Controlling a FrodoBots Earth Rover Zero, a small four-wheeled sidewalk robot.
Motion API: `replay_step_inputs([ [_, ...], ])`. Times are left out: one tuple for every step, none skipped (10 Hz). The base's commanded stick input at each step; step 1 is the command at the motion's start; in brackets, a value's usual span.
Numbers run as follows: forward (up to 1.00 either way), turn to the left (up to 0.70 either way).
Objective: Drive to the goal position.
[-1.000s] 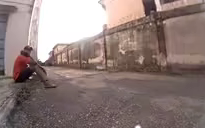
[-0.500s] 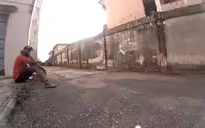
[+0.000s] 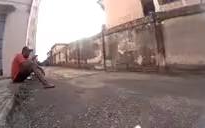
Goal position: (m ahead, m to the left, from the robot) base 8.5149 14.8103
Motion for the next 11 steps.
replay_step_inputs([
  [0.0,-0.15],
  [0.0,-0.15],
  [0.0,-0.66],
  [0.0,-0.7],
  [0.0,-0.7],
  [0.0,-0.68],
  [0.0,-0.69],
  [0.0,-0.7],
  [0.0,-0.46],
  [0.0,-0.1],
  [0.0,-0.02],
])
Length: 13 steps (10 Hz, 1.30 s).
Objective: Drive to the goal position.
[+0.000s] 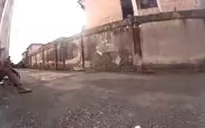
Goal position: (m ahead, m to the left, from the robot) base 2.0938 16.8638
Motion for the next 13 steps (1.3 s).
replay_step_inputs([
  [0.01,0.0],
  [0.06,0.0],
  [0.6,0.0],
  [0.63,0.0],
  [0.67,0.0],
  [0.7,0.0],
  [0.7,0.0],
  [0.69,0.0],
  [0.67,0.0],
  [0.6,0.23],
  [0.56,0.42],
  [0.54,0.47],
  [0.53,0.42],
])
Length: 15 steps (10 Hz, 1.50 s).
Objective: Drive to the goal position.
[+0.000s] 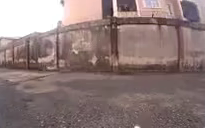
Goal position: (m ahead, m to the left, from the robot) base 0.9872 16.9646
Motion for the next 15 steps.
replay_step_inputs([
  [0.53,0.11],
  [0.58,0.06],
  [0.58,0.15],
  [0.58,0.39],
  [0.58,0.58],
  [0.58,0.58],
  [0.57,0.4],
  [0.57,0.08],
  [0.57,0.0],
  [0.57,0.0],
  [0.57,0.0],
  [0.56,0.56],
  [0.54,0.54],
  [0.54,0.54],
  [0.54,0.33],
])
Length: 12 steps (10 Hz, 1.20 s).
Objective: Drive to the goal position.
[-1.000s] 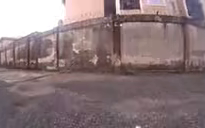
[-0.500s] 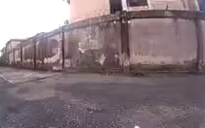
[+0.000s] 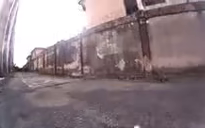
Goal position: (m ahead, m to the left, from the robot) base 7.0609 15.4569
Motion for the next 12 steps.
replay_step_inputs([
  [0.56,0.13],
  [0.6,0.0],
  [0.61,0.0],
  [0.62,0.0],
  [0.62,0.0],
  [0.62,0.1],
  [0.6,0.27],
  [0.59,0.1],
  [0.59,0.0],
  [0.59,0.0],
  [0.59,0.0],
  [0.59,0.0],
])
